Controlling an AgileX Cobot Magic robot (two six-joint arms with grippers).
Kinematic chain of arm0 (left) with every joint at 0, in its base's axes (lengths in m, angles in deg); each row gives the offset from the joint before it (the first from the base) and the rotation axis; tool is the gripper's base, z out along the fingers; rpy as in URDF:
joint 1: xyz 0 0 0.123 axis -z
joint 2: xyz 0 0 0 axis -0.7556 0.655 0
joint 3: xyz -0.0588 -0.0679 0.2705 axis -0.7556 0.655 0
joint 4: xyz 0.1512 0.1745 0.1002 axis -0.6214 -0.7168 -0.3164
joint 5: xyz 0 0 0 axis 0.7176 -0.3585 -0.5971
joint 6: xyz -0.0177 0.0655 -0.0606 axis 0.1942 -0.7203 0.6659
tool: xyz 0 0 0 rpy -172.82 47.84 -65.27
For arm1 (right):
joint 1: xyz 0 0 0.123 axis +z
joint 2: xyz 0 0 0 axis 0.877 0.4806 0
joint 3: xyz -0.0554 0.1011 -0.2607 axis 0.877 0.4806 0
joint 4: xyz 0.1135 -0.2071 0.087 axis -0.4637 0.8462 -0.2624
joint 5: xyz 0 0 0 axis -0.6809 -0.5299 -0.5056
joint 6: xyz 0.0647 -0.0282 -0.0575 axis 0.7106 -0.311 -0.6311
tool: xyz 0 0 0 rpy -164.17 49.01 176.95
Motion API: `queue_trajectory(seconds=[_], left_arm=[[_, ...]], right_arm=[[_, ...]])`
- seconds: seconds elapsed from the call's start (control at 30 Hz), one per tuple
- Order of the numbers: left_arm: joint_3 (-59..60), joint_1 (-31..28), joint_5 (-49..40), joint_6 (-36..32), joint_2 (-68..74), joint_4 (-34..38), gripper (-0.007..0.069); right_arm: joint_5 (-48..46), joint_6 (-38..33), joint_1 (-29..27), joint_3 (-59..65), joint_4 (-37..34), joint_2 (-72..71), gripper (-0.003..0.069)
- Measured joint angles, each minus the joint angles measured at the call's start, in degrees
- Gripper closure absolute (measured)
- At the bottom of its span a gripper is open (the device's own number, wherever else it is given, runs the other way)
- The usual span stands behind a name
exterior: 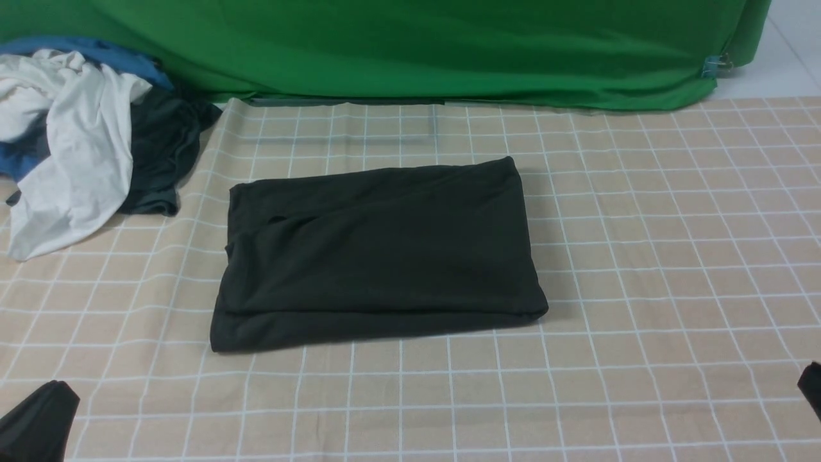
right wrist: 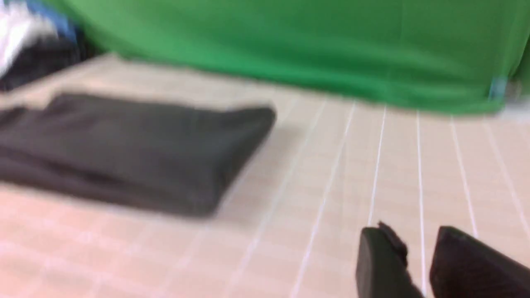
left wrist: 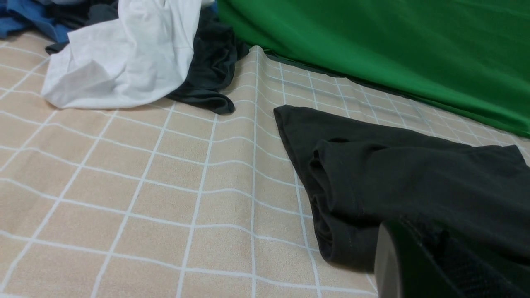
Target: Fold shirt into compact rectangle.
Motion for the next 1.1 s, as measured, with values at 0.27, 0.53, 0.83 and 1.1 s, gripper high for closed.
queue_trajectory(seconds=[0.27, 0.53, 0.83, 1.1], left_arm=[[0.0, 0.0, 0.0, -0.1, 0.0, -0.6, 0.0611], [0.0, 0.0, -0.2, -0.1, -0.1, -1.0, 0.0611], [0.0, 0.0, -0.2, -0.1, -0.1, -1.1, 0.0611], [0.0, 0.0, -0.2, -0.3, -0.1, -1.1, 0.0611]], right_arm=[[-9.2, -0.9, -11.9, 0.0, 0.0, -9.3, 0.0424], [-11.0, -4.9, -16.8, 0.0, 0.0, -11.5, 0.0424], [-11.4, -3.8, -16.8, 0.0, 0.0, -11.5, 0.0424], [-11.4, -3.4, -16.8, 0.0, -0.1, -11.5, 0.0422]])
